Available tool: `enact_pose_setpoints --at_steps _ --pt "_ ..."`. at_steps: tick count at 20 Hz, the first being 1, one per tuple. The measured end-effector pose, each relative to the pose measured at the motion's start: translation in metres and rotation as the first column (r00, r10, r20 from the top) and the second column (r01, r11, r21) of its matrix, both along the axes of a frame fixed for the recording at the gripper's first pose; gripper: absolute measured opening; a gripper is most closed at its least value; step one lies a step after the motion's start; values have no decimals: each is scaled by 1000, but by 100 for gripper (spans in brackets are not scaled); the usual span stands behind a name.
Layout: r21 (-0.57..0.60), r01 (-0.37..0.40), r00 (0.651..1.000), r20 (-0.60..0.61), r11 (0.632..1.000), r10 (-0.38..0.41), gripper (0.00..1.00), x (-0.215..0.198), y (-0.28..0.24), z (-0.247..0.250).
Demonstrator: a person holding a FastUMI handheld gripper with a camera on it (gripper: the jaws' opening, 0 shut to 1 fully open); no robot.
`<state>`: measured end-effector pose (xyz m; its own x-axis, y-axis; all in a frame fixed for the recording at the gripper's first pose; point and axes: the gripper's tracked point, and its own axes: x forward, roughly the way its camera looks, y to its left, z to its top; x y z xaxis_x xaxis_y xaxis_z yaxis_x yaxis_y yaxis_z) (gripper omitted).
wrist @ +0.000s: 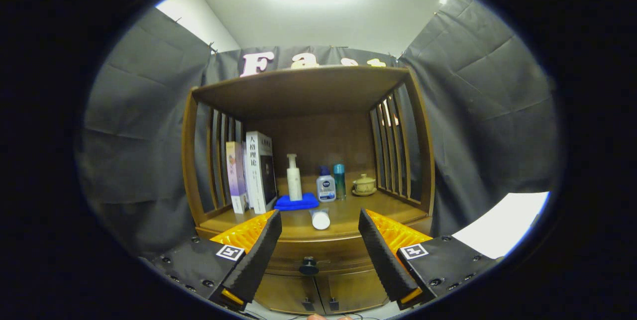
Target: Pull open the drawer, take out the items inside it, and place them on the countertop above the cabinet.
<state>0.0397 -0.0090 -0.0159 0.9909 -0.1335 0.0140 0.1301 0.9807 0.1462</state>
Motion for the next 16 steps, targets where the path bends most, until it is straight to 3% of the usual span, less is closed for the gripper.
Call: enact_pose_setpoints --at_steps 6,16 --pt "36 -16 998 63 999 14 98 -31 -4 43" --pt "5 -60 996 71 998 60 98 -46 -2 64"
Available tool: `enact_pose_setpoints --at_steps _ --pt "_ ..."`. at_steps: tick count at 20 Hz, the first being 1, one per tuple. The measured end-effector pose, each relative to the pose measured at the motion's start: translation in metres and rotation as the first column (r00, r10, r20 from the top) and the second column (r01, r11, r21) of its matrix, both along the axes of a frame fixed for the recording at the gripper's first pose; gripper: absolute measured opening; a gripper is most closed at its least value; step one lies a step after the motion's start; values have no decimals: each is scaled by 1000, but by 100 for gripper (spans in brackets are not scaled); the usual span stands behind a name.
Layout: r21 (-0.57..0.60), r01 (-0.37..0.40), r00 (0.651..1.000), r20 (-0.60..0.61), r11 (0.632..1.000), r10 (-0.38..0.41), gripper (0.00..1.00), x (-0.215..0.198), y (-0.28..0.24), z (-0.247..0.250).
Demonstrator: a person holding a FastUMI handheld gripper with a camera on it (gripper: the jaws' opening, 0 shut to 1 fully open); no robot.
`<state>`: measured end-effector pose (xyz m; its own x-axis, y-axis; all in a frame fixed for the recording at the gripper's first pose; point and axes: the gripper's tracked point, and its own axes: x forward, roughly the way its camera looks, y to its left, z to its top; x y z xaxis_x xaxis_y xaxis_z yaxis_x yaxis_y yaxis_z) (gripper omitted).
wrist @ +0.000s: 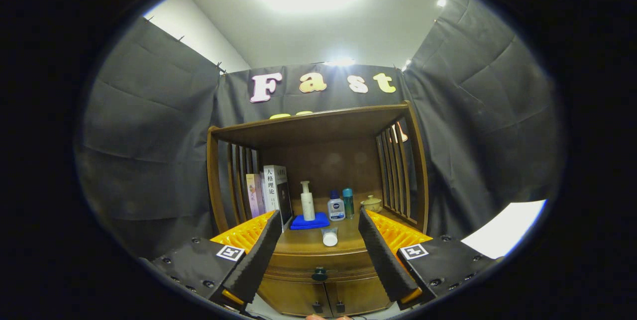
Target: Pull open the drawer, take out the items inside it, and place them on the countertop above the cabinet.
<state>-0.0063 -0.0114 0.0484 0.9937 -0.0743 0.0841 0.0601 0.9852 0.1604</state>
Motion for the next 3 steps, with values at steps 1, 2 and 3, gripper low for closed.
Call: enact_pose_setpoints --at_steps 1,2,3 --pt "-4 -3 1000 -4 1000 3 98 0 -1 -1" --pt "-11 -8 1000 -9 1000 8 98 1 -1 -2" --pt "-20 -10 1000 -11 1000 10 98 0 -1 -3"
